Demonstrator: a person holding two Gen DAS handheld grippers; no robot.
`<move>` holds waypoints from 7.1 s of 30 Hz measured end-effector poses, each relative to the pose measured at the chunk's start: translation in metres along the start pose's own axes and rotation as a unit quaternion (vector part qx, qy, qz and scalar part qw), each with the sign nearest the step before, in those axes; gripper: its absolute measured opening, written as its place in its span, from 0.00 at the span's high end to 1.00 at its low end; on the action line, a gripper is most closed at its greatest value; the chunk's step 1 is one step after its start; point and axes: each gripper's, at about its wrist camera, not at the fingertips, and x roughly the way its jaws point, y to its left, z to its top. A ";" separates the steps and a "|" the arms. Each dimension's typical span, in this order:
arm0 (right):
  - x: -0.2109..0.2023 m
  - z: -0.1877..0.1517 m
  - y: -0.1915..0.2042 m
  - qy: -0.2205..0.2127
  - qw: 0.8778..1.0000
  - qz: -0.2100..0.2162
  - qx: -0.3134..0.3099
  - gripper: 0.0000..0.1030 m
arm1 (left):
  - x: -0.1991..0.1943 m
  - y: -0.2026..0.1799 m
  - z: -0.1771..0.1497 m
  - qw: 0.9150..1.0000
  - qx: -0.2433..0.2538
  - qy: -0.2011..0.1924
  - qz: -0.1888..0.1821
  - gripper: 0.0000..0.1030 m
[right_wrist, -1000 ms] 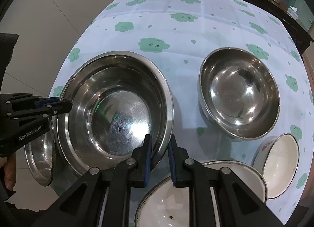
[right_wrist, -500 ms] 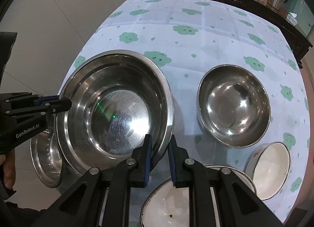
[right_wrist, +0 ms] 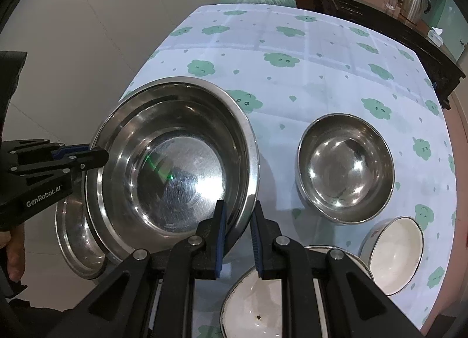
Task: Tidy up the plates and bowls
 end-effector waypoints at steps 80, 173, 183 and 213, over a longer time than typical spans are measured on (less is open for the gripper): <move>-0.005 -0.004 0.136 0.001 0.992 0.057 -0.115 0.83 | -0.042 0.120 -0.101 0.992 -0.123 -0.006 0.037 0.89; 0.043 -0.032 0.170 0.055 0.986 0.031 -0.154 0.77 | 0.010 0.134 -0.139 0.989 -0.139 0.046 0.020 0.84; 0.029 -0.035 0.173 0.032 0.987 0.046 -0.153 0.73 | 0.001 0.132 -0.140 0.990 -0.137 0.038 0.020 0.80; -0.027 -0.087 0.000 -0.006 0.999 -0.013 0.044 0.73 | -0.002 -0.041 -0.060 0.999 0.028 0.013 -0.039 0.59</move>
